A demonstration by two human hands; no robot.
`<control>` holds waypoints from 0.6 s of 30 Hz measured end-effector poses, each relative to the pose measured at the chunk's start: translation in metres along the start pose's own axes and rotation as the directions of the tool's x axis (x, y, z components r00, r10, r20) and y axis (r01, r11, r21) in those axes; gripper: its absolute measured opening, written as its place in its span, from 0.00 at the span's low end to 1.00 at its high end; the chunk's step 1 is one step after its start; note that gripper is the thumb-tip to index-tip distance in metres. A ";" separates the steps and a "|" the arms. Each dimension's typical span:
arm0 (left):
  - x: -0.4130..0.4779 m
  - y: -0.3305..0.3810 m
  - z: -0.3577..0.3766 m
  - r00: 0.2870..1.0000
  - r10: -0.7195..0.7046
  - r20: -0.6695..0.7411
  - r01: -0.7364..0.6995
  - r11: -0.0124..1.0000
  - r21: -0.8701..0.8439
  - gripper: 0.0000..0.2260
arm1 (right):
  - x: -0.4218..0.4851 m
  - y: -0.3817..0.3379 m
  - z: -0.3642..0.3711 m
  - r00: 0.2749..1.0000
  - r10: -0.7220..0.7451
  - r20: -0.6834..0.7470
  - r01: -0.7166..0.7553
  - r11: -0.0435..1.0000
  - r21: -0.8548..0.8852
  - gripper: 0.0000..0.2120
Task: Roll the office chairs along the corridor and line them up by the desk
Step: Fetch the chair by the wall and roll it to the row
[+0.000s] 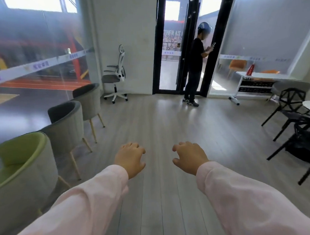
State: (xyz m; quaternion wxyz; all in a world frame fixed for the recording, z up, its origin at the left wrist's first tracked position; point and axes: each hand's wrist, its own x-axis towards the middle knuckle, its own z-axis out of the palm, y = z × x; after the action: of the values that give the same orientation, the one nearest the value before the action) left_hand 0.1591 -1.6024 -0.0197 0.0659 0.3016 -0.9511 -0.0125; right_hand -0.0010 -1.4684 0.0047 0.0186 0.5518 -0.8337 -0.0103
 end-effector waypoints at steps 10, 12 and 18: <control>0.203 -0.144 0.009 0.999 -0.030 -0.037 0.029 0.999 -0.029 0.18 | 0.263 -0.015 0.010 0.999 -0.054 0.000 0.054 0.998 0.006 0.17; 0.245 -0.166 0.007 0.998 -0.034 -0.044 0.033 0.999 -0.024 0.18 | 0.308 -0.012 0.005 0.998 -0.055 -0.008 0.055 0.998 0.012 0.17; 0.371 -0.203 0.027 1.000 -0.020 0.000 0.020 1.000 -0.010 0.19 | 0.429 0.029 0.015 0.999 -0.036 0.000 0.036 0.999 0.036 0.16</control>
State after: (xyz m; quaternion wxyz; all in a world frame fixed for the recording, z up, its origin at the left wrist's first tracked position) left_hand -0.0288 -1.9822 -0.0157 0.0675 0.3109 -0.9479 -0.0181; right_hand -0.1961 -1.8521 -0.0012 0.0082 0.5671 -0.8236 0.0042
